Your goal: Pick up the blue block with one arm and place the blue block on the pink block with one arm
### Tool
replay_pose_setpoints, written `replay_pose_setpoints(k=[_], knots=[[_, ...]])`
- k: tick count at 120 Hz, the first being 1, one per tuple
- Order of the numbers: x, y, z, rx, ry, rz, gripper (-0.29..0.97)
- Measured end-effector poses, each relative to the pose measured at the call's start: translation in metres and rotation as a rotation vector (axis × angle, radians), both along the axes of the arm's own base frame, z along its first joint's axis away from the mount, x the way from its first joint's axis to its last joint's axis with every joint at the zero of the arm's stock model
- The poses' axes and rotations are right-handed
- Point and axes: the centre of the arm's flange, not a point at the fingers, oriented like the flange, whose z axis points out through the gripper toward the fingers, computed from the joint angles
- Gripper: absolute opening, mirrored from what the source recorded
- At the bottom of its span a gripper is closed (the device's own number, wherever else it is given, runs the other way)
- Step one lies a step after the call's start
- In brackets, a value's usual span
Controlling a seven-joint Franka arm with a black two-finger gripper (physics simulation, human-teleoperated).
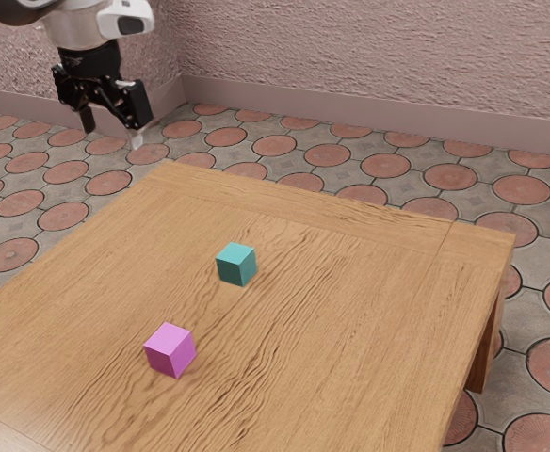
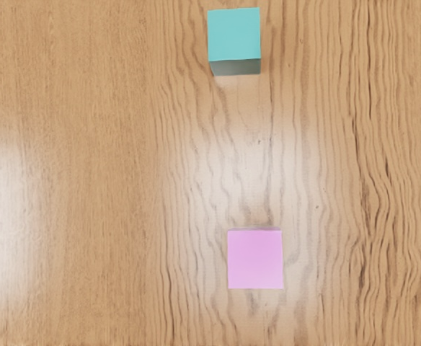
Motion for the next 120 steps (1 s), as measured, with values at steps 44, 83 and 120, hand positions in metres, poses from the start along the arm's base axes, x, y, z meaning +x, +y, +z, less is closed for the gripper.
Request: replay_pose_setpoints(k=[44, 83, 120], knots=[[0.003, 0.007, -0.083, -0.016, 0.111, 0.047, 0.68], [0.087, -0.027, -0.22, -0.12, 0.108, 0.066, 0.68], [0.138, -0.012, -0.294, -0.132, 0.101, 0.164, 0.68]])
